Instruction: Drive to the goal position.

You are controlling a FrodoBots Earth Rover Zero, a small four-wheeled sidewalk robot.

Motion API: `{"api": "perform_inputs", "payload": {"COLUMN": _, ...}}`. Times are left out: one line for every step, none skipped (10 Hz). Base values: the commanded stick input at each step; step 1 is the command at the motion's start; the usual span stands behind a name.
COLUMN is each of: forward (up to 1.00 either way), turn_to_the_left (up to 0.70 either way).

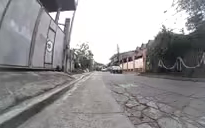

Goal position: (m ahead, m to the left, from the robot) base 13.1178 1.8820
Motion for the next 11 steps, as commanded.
{"api": "perform_inputs", "payload": {"forward": 0.41, "turn_to_the_left": 0.0}}
{"api": "perform_inputs", "payload": {"forward": 0.97, "turn_to_the_left": 0.0}}
{"api": "perform_inputs", "payload": {"forward": 1.0, "turn_to_the_left": 0.0}}
{"api": "perform_inputs", "payload": {"forward": 1.0, "turn_to_the_left": 0.0}}
{"api": "perform_inputs", "payload": {"forward": 1.0, "turn_to_the_left": 0.0}}
{"api": "perform_inputs", "payload": {"forward": 1.0, "turn_to_the_left": 0.0}}
{"api": "perform_inputs", "payload": {"forward": 1.0, "turn_to_the_left": 0.0}}
{"api": "perform_inputs", "payload": {"forward": 1.0, "turn_to_the_left": 0.0}}
{"api": "perform_inputs", "payload": {"forward": 1.0, "turn_to_the_left": 0.0}}
{"api": "perform_inputs", "payload": {"forward": 1.0, "turn_to_the_left": 0.0}}
{"api": "perform_inputs", "payload": {"forward": 1.0, "turn_to_the_left": 0.02}}
